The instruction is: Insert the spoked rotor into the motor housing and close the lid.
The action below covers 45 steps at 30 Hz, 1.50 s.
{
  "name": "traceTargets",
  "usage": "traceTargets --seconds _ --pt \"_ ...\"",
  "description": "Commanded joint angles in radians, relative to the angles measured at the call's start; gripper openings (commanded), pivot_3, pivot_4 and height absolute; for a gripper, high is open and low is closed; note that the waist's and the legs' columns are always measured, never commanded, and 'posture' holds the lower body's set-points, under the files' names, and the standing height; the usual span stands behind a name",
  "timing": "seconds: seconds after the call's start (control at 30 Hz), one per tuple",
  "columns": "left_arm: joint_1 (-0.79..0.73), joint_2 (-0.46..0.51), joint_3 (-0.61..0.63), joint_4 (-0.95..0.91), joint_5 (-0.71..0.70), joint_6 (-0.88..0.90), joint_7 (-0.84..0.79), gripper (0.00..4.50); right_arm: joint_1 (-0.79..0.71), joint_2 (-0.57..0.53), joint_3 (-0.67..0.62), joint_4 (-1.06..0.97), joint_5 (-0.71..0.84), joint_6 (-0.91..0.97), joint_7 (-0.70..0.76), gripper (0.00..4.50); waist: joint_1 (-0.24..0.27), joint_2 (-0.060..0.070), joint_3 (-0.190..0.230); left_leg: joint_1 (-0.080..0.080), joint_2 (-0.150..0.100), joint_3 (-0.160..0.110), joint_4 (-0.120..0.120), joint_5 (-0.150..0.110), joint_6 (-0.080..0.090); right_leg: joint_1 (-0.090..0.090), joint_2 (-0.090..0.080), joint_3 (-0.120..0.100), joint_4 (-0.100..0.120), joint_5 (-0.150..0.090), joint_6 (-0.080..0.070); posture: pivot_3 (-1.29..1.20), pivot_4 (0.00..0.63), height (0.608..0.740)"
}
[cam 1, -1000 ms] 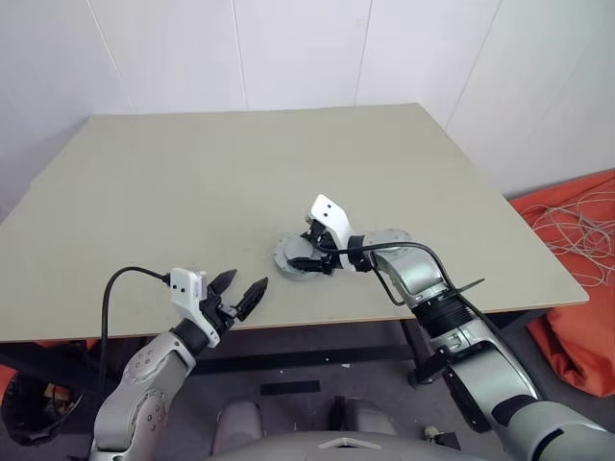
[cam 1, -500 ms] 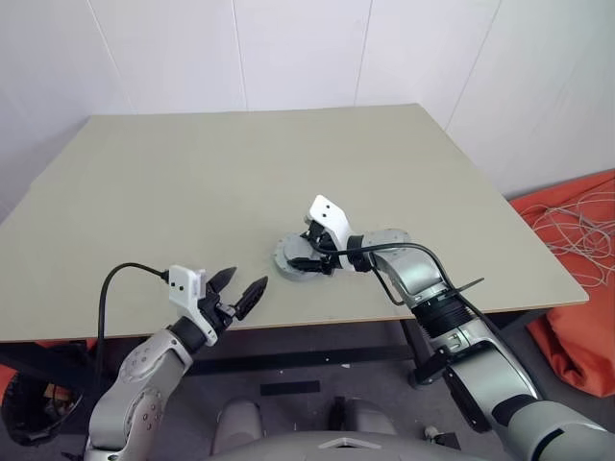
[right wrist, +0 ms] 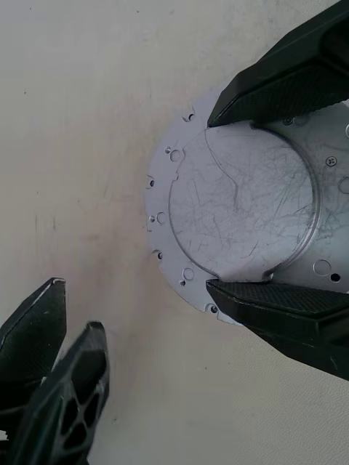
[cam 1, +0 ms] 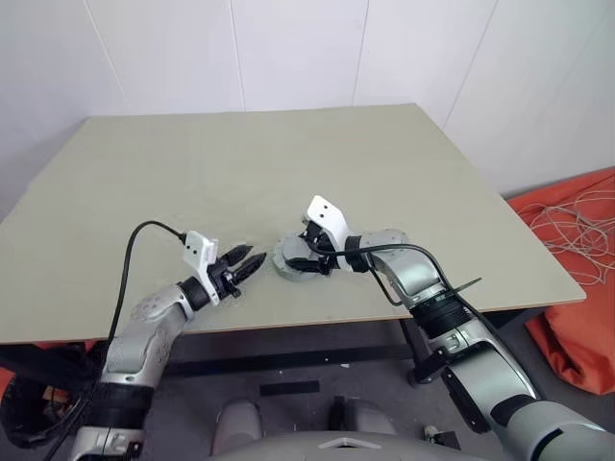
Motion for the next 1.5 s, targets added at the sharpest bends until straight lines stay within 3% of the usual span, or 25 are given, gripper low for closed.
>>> traceTargets --seconds 0.03,0.13,0.17,0.7,1.13,1.5 --pt "-0.072 0.028 0.000 0.085 0.024 -0.048 -0.085 1.17 0.005 0.003 0.006 -0.012 -0.017 0.018 -0.021 3.13 -0.001 0.000 0.000 0.000 0.000 0.000 0.000 0.000 0.000 0.000 0.000 0.000 0.000 0.000 0.000 0.00 0.000 0.740" --pt "-0.127 0.046 -0.017 0.167 0.046 -0.066 -0.151 0.13 0.006 0.005 0.005 -0.017 -0.016 0.022 -0.026 3.13 0.000 0.000 0.000 0.000 0.000 0.000 0.000 0.000 0.000 0.000 0.000 0.000 0.001 0.000 0.000 0.00 0.000 0.740" --pt "-0.149 0.050 -0.024 0.196 0.056 -0.072 -0.170 0.05 0.006 0.006 0.005 -0.017 -0.015 0.022 -0.027 3.13 0.000 0.000 0.000 0.001 0.000 0.000 0.000 0.000 0.000 0.000 0.000 0.000 0.001 0.000 0.000 0.00 0.000 0.740" --pt "-0.384 0.011 -0.087 0.409 0.141 -0.109 -0.328 0.05 0.016 0.016 0.004 -0.041 -0.010 0.043 -0.043 3.13 0.000 0.000 0.000 0.001 0.000 0.000 -0.001 0.001 -0.001 -0.001 0.000 0.000 0.001 0.000 0.000 0.00 0.000 0.740" --pt "-0.448 -0.049 -0.152 0.477 0.207 -0.104 -0.361 0.05 0.034 0.029 0.004 -0.078 -0.004 0.063 -0.065 3.13 0.000 0.000 0.000 0.001 0.000 0.000 -0.002 0.001 -0.002 -0.001 0.000 0.000 0.001 0.000 0.000 0.00 0.000 0.740" --pt "-0.424 -0.044 -0.180 0.446 0.245 -0.078 -0.369 0.05 0.045 0.023 0.007 -0.108 -0.001 0.076 -0.066 3.13 0.000 0.000 0.000 0.001 0.000 0.000 -0.005 0.001 -0.002 -0.001 0.000 0.000 -0.001 0.000 0.000 0.00 0.000 0.740"
